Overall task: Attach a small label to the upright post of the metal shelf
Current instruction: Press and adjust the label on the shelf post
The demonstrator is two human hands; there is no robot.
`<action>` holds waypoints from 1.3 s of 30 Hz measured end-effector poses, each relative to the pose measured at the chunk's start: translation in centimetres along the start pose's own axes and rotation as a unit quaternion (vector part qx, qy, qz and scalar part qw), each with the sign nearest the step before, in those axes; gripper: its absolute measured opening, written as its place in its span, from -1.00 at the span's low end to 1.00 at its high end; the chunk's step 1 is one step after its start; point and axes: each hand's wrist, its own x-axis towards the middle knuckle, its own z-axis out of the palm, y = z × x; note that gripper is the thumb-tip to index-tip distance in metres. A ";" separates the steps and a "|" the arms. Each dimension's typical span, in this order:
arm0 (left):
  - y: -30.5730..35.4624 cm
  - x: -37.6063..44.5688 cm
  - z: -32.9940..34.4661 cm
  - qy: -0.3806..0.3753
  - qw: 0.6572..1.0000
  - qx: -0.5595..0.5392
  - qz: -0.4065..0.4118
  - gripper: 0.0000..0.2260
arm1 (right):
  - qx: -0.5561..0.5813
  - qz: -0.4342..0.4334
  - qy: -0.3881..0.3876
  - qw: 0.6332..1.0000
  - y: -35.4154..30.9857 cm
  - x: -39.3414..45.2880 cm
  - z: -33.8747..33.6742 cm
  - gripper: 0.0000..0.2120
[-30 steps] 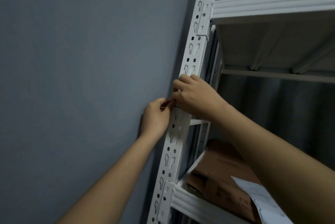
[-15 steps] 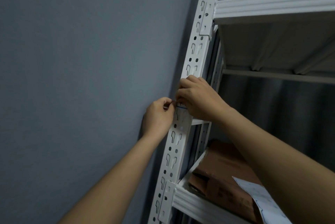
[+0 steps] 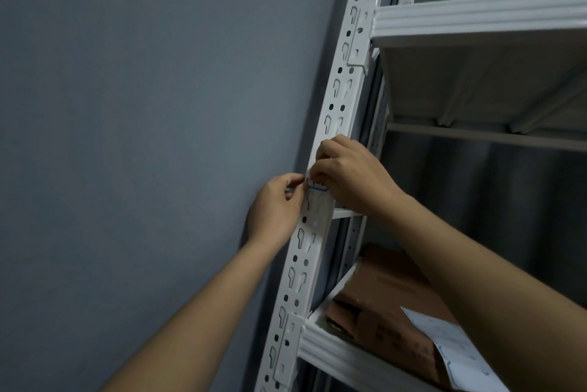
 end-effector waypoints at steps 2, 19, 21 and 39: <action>0.1 -0.2 -0.2 -0.001 1.000 0.002 0.001 -0.86 | 0.003 0.005 0.003 1.000 0.0 0.0 0.1 -0.89; 2.1 0.0 0.1 0.057 0.981 0.148 0.107 -0.86 | 0.335 0.330 0.146 0.871 -0.7 -2.3 2.4 -0.47; 2.3 0.1 0.2 0.067 0.978 0.163 0.107 -0.87 | 0.369 0.339 0.152 0.852 -1.2 -2.2 2.4 -0.48; 3.4 -0.2 0.5 0.037 0.928 0.329 0.175 -0.81 | 0.372 0.374 0.166 0.833 -2.0 -2.1 2.0 -0.50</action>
